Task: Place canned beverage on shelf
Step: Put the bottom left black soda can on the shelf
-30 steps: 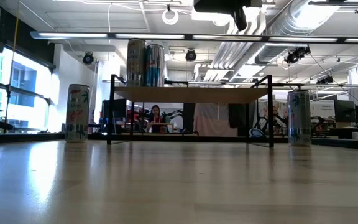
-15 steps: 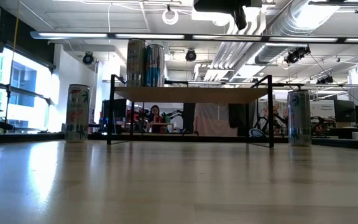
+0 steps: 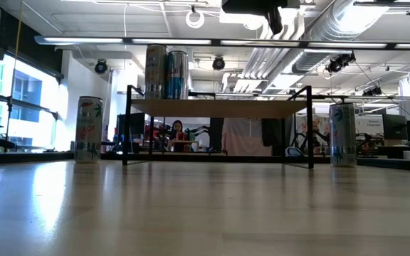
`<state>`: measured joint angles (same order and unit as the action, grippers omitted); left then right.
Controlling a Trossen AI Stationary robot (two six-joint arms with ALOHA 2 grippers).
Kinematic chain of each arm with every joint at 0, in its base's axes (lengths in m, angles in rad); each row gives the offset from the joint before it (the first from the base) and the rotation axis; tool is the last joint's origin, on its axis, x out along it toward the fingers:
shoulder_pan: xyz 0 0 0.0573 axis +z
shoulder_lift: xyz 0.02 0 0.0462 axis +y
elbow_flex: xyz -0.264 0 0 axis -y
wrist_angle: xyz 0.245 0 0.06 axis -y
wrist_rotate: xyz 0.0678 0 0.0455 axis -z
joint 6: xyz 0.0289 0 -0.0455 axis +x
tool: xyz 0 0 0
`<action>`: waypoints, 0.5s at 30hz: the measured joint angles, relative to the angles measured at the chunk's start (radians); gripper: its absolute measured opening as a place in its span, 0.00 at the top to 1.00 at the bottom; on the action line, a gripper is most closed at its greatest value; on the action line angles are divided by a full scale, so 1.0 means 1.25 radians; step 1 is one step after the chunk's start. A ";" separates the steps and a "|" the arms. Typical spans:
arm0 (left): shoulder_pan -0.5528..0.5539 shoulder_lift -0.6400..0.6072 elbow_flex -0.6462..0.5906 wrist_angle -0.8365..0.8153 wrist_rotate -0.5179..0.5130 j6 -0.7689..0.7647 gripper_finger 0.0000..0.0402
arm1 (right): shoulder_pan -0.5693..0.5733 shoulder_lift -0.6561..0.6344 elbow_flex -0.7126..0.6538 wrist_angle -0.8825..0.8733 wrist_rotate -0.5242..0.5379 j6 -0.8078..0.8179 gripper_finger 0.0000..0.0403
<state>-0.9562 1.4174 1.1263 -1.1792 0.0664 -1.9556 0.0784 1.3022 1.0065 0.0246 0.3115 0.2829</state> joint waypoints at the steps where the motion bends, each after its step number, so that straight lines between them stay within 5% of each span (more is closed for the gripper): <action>1: 0.000 0.000 0.000 0.000 -0.005 0.001 0.26 | 0.000 0.000 0.000 0.000 0.000 0.000 1.00; 15: 0.000 0.000 0.000 0.017 0.026 0.003 0.26 | 0.000 0.000 0.000 -0.001 0.000 0.004 1.00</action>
<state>-0.9565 1.4174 1.1263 -1.1574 0.0984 -1.9518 0.0784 1.3022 1.0065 0.0231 0.3111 0.2874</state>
